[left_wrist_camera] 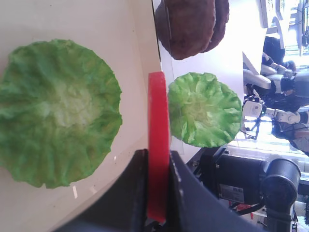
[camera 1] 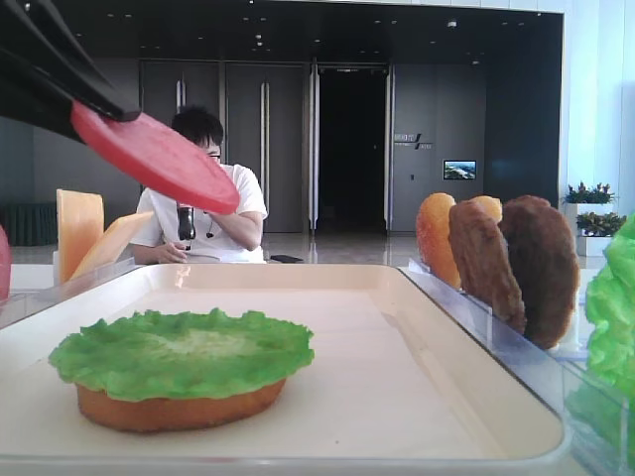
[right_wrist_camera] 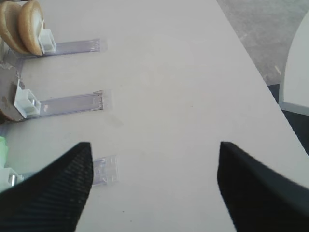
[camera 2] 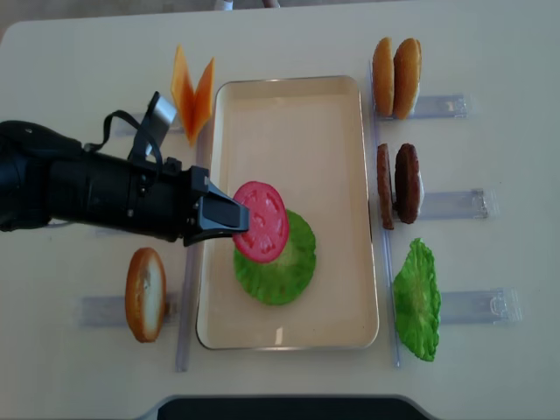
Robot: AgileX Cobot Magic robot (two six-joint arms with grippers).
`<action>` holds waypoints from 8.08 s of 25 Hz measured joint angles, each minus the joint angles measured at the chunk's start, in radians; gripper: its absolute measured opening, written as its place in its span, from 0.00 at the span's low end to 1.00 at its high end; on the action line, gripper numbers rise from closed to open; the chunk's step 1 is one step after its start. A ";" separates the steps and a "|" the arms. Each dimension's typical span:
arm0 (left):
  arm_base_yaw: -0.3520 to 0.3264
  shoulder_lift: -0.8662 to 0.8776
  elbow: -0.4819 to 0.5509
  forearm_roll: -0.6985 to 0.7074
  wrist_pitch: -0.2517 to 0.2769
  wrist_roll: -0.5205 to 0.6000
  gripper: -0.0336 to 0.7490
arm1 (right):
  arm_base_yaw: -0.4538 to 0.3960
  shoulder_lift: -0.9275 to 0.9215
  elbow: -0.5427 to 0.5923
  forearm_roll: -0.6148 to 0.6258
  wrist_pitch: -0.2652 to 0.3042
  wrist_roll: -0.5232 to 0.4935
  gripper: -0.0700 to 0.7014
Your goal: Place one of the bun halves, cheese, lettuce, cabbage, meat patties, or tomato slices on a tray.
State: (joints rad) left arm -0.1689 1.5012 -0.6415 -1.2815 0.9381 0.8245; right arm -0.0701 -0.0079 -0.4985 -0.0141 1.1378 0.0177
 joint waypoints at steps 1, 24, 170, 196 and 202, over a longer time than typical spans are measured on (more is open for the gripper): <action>0.000 0.000 0.000 0.001 0.001 0.003 0.12 | 0.000 0.000 0.000 0.000 0.000 0.000 0.79; 0.000 0.000 0.000 -0.007 -0.036 0.083 0.12 | 0.000 0.000 0.000 0.000 0.000 0.000 0.79; -0.108 -0.198 -0.348 0.838 -0.140 -0.691 0.66 | 0.000 0.000 0.000 0.000 0.000 0.000 0.79; -0.028 -0.188 -0.365 1.418 0.129 -1.010 0.74 | 0.000 0.000 0.000 0.000 0.000 0.000 0.79; 0.189 -0.188 -0.365 1.347 0.150 -0.872 0.74 | 0.000 0.000 0.000 0.000 0.000 0.000 0.79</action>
State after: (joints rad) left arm 0.0205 1.3136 -1.0069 0.0657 1.0884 -0.0472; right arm -0.0701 -0.0079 -0.4985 -0.0141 1.1378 0.0177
